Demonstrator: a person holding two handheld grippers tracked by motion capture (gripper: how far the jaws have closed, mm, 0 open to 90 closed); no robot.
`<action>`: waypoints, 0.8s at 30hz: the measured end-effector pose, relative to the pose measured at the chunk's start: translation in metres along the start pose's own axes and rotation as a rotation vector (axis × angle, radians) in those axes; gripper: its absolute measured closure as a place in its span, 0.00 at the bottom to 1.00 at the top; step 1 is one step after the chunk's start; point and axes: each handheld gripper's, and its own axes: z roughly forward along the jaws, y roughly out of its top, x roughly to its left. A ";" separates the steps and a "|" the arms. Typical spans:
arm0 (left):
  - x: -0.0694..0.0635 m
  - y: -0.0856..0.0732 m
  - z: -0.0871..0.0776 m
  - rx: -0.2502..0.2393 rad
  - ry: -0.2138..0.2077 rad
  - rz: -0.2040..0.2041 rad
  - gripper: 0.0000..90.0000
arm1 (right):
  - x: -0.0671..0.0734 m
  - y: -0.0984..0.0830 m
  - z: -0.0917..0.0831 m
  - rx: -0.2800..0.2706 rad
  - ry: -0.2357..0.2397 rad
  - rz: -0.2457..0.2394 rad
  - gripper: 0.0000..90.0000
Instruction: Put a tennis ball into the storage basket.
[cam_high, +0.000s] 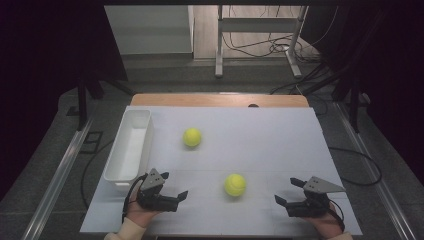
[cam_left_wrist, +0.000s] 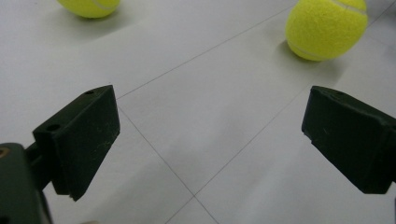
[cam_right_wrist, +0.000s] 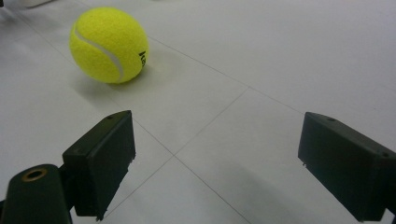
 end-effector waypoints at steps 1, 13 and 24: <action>0.000 0.000 0.000 -0.002 0.001 0.002 0.06 | 0.000 0.000 0.001 0.007 0.002 -0.003 0.13; -0.001 0.001 0.000 -0.006 0.004 0.007 0.06 | -0.002 -0.001 -0.002 0.005 -0.007 -0.002 0.13; 0.000 0.006 -0.004 -0.019 0.010 0.006 0.06 | -0.001 -0.001 -0.002 0.010 -0.011 -0.003 0.13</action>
